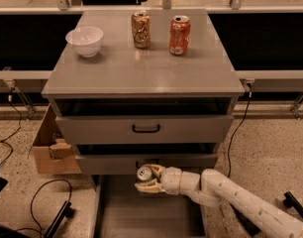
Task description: Place green can into bottom drawer
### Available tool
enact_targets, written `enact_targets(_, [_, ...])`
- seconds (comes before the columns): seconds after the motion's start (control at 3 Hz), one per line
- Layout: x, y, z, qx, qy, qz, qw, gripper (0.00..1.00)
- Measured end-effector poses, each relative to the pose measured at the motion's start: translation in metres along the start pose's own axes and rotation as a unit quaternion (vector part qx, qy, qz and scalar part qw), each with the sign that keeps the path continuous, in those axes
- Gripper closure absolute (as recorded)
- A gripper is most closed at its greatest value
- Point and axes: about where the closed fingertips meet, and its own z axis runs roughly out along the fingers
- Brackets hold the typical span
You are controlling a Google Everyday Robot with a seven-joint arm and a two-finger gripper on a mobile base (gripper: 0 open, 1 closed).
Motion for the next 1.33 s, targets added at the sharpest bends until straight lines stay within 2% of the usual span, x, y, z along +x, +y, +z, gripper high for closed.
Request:
enact_targets(0.33, [0.041, 0.013, 0.034, -0.052, -0.019, 0.001, 0.9985, 1.00])
enact_targets(0.67, [0.083, 0.024, 0.072, -0.108, -0.039, -0.007, 0.9934, 1.00])
enact_targets(1.0, [0.130, 0.028, 0.105, -0.138, -0.045, -0.011, 0.9893, 1.00])
enact_targets(1.33, [0.180, 0.027, 0.124, -0.123, -0.059, 0.005, 0.9906, 1.00])
